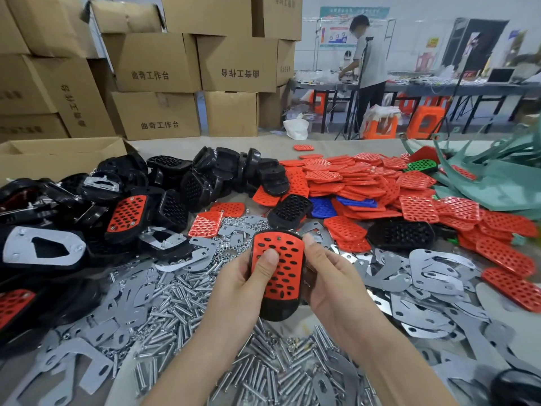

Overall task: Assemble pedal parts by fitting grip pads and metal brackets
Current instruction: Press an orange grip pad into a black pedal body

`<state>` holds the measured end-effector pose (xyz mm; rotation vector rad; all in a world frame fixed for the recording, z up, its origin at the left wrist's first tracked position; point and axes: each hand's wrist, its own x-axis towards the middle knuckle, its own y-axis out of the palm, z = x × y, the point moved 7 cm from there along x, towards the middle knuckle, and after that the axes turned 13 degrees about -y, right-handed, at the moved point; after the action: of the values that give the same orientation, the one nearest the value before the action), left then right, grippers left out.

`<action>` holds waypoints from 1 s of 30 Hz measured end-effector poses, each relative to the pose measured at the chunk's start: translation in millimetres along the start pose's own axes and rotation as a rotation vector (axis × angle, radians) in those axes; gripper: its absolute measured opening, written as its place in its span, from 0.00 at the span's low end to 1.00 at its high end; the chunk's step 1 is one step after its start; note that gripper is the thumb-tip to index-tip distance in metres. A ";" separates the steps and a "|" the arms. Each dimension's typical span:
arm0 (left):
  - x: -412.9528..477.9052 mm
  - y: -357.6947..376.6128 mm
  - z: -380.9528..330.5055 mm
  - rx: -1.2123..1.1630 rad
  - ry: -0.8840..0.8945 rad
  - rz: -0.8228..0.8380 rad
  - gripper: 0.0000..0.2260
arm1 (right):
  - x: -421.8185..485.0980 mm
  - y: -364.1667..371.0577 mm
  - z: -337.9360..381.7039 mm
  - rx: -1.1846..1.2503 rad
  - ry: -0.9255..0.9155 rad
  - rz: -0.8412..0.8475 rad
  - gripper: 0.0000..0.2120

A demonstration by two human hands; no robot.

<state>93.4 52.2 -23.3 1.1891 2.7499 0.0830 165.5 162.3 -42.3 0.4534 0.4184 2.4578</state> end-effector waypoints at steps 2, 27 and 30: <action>-0.6 0.1 -0.9 -0.004 0.001 -0.005 0.12 | -1.3 -0.8 -0.5 0.031 0.017 -0.012 0.25; 6.7 -4.0 9.9 -0.075 0.002 -0.126 0.07 | -2.8 0.3 -2.7 -0.329 -0.158 -0.030 0.09; 6.9 -7.3 10.3 -0.054 0.020 -0.171 0.08 | -4.6 6.4 -2.7 -0.326 -0.179 -0.010 0.11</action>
<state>85.0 52.1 -35.1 0.9415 2.8344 0.1495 164.7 154.0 -43.2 0.5228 -0.0546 2.3905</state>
